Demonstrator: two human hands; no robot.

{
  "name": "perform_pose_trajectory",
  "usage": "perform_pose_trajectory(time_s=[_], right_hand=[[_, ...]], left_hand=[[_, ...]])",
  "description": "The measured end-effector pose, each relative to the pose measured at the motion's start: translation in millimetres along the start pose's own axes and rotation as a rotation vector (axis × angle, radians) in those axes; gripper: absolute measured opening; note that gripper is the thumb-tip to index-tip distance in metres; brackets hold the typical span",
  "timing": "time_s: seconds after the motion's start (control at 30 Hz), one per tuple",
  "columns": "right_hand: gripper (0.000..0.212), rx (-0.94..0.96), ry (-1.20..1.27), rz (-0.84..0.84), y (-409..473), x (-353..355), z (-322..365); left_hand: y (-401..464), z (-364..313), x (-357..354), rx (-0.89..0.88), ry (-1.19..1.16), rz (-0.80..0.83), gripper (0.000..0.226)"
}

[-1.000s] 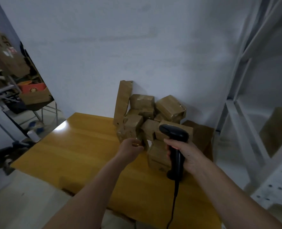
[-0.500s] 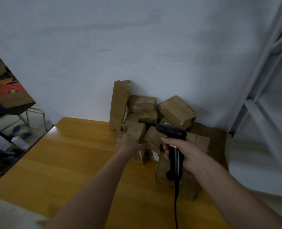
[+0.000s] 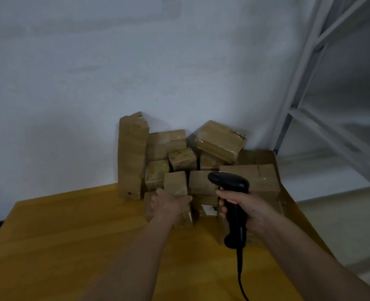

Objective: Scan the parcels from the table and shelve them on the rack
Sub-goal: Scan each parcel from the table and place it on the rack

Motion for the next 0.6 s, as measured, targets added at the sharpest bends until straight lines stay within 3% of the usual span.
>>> perform_pose_trajectory(time_s=[0.4,0.6], right_hand=[[0.014,0.080,0.022,-0.131,-27.1,4.8,-28.8],[0.016,0.103,0.011,-0.158,-36.1,-0.3,-34.4]], left_hand=[[-24.2,45.0,29.2,-0.102,-0.230,0.044,0.070],[-52.0,66.1,60.4,-0.182,-0.411,0.130,0.078]])
Point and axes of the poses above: each hand's wrist, its own y-axis towards the middle knuckle, its own x-axis out of the back of the hand, z = x × y, the point moved 7 cm from there along y, towards the middle knuckle, and after that the axes turned 14 degrees about y, right-handed, at the moved point
